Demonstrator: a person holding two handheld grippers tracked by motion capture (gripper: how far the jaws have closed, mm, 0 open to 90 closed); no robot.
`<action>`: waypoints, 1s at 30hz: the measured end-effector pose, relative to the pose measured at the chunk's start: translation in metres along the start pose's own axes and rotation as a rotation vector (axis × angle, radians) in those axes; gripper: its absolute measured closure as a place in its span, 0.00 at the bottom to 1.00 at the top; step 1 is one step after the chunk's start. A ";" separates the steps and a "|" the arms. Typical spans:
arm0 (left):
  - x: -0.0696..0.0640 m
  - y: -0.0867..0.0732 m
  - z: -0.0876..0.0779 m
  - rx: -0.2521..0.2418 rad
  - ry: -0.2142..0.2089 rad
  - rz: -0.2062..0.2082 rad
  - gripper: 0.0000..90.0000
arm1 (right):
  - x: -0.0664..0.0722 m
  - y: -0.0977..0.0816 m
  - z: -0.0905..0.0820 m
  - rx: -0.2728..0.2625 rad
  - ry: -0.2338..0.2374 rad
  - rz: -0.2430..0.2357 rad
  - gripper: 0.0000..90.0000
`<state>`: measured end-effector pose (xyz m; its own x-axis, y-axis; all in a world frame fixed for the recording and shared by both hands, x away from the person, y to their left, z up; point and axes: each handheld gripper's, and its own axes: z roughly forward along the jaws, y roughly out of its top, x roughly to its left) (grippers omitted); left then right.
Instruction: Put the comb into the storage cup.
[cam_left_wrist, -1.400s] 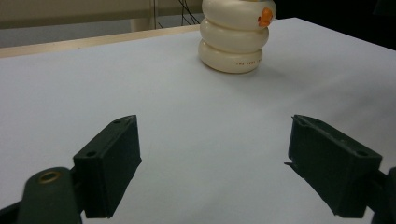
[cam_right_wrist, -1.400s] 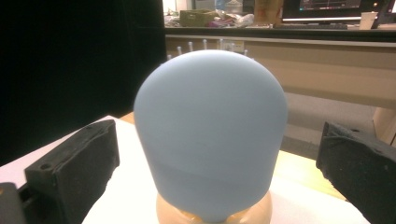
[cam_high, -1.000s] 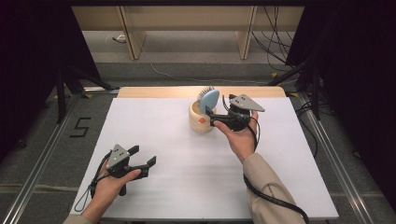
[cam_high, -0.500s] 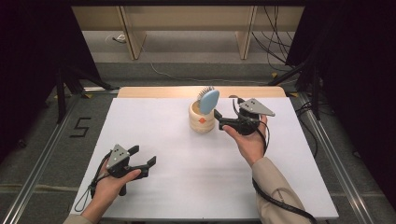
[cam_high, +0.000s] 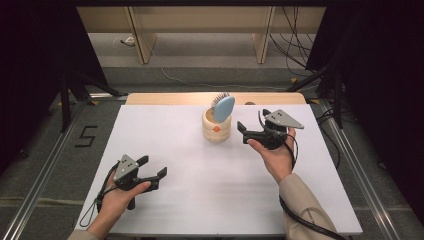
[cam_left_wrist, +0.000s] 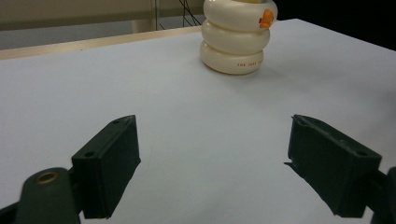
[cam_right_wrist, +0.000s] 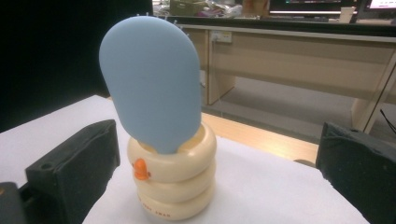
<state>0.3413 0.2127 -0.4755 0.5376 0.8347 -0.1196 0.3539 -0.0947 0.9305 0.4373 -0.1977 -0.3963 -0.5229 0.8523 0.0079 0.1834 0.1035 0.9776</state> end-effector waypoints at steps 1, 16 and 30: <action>0.000 0.000 0.000 0.000 -0.001 0.000 0.18 | -0.001 -0.001 -0.002 0.002 0.002 0.000 0.01; 0.000 0.000 0.000 0.003 0.002 0.003 0.18 | -0.008 -0.009 -0.020 0.019 -0.003 -0.008 0.01; 0.000 0.000 0.000 0.002 0.003 0.003 0.18 | -0.013 -0.015 -0.034 0.034 -0.004 -0.021 0.01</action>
<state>0.3411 0.2129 -0.4755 0.5363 0.8361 -0.1159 0.3540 -0.0982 0.9301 0.4130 -0.2273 -0.4035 -0.5239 0.8517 -0.0136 0.2007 0.1389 0.9698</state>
